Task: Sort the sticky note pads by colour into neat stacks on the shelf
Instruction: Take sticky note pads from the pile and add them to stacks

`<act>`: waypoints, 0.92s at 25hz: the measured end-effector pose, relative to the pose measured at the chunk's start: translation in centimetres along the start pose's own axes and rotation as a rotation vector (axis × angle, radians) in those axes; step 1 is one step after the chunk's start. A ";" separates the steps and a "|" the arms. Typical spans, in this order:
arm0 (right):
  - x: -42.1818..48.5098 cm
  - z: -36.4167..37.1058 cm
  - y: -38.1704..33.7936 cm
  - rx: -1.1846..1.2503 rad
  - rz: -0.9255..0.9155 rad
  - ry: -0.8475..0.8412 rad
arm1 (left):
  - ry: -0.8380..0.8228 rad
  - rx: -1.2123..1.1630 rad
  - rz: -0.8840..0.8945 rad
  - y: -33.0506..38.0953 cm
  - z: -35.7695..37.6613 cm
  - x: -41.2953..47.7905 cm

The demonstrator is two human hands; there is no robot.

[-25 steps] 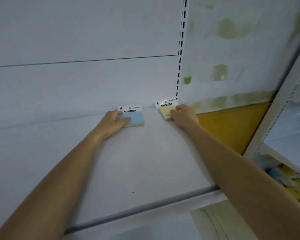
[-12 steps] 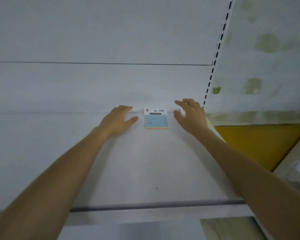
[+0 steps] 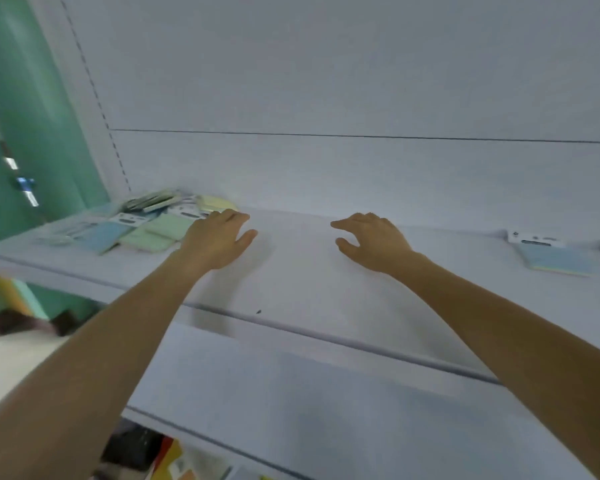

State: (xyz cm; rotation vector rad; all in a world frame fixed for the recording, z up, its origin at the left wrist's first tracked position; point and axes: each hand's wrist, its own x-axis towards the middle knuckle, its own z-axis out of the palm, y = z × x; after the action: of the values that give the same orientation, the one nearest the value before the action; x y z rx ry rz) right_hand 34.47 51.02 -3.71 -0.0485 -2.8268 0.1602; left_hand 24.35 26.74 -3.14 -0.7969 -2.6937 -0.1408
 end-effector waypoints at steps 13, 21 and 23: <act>16.6 7.4 -15.8 0.545 0.170 -0.003 | -0.019 -0.071 -0.273 -18.6 2.1 1.0; 26.2 10.8 -16.4 0.753 0.399 -0.174 | -0.192 -0.191 -0.173 -20.3 1.8 6.7; 26.9 10.8 -16.5 0.764 0.412 -0.254 | -0.245 -0.283 -0.162 -20.8 1.2 7.4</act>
State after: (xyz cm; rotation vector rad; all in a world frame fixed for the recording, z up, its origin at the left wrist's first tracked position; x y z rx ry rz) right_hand 5.29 34.83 -3.86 -0.4602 -2.7493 1.3927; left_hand 6.80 13.29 -1.82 -0.7115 -3.0136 -0.5027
